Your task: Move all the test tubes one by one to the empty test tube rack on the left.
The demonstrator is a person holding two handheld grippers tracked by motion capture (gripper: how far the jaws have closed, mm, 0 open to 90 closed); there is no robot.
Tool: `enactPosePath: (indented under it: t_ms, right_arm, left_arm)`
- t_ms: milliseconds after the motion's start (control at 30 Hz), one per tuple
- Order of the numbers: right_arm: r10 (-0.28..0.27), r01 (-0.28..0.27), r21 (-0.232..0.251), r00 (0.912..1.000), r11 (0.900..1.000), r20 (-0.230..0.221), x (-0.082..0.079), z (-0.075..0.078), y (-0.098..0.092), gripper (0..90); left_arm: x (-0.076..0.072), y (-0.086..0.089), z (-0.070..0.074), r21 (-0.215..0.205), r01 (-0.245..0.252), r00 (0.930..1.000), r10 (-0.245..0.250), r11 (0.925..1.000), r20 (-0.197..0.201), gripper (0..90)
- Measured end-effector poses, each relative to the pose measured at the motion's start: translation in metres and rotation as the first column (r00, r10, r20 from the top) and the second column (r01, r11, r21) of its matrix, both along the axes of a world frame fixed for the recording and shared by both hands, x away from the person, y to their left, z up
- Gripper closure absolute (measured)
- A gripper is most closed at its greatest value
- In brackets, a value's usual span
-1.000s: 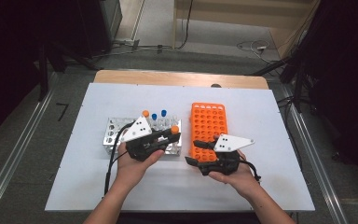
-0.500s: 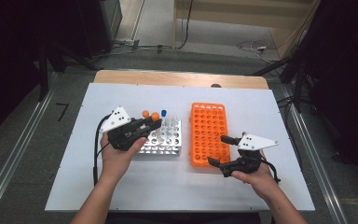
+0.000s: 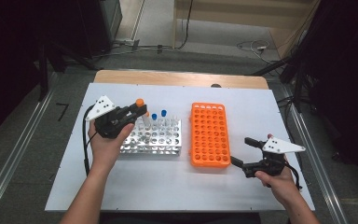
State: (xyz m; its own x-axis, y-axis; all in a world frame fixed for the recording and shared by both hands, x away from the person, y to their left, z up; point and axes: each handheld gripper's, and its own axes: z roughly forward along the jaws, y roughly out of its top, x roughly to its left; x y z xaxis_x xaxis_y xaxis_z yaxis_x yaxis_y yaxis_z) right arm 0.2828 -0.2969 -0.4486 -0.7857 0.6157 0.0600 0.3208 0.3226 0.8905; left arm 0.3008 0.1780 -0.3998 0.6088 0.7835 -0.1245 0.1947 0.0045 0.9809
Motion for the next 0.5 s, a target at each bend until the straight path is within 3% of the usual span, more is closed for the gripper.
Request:
enactPosePath:
  t_ms: [267, 500]
  right_arm:
    - [-0.058, 0.058, 0.004, 0.9983, 0.998, -0.01, 0.004, -0.004, -0.017, 5.3]
    - [-0.077, 0.078, 0.006, 0.9968, 0.997, -0.02, 0.005, -0.006, -0.022, 5.3]
  left_arm:
    - [0.01, 0.01, -0.008, 0.001, -0.087, 0.9961, 0.087, 0.9962, 0.016, 74.9]
    - [0.021, 0.009, -0.021, 0.013, -0.125, 0.9918, 0.125, 0.9921, -0.024, 75.0]
